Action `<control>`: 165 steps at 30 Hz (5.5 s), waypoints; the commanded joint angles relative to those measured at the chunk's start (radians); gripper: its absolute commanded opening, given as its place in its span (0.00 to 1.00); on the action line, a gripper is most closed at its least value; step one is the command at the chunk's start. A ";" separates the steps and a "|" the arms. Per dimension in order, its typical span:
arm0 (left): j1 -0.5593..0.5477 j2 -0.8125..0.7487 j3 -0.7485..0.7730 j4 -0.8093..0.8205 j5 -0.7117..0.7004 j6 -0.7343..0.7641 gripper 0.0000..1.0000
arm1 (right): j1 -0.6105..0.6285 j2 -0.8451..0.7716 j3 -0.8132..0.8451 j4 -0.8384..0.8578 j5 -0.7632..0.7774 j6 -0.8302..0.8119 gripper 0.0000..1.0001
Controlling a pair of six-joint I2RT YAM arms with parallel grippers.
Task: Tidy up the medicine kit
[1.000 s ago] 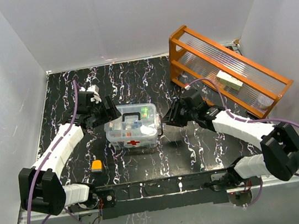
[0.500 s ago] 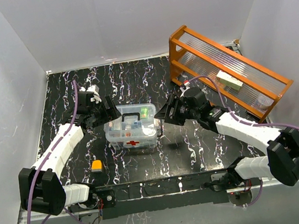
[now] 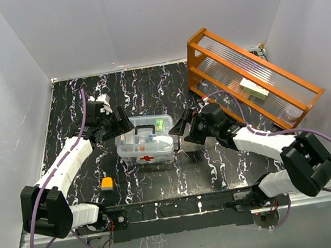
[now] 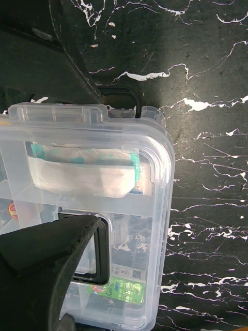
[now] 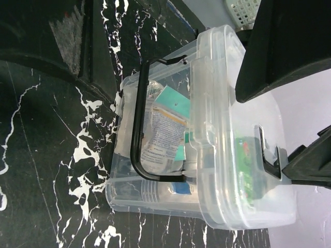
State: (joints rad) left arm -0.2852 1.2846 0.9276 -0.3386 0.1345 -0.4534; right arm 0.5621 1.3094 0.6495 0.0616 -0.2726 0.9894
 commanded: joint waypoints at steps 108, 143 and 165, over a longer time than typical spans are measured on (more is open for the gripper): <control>-0.003 -0.054 -0.089 0.003 0.327 -0.040 0.71 | 0.207 0.040 0.535 -0.556 0.451 -0.242 0.67; -0.003 -0.329 -0.431 0.387 0.193 -0.320 0.99 | 0.474 0.399 0.913 -0.793 0.656 -0.647 0.64; 0.014 -0.292 -0.598 0.638 0.385 -0.497 0.94 | 0.479 0.476 0.882 -0.892 0.508 -0.658 0.62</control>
State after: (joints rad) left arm -0.2787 1.0248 0.3271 0.3294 0.4946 -0.9501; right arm 1.0389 1.7515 1.5356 -0.7506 0.2413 0.2989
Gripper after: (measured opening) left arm 0.956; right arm 0.621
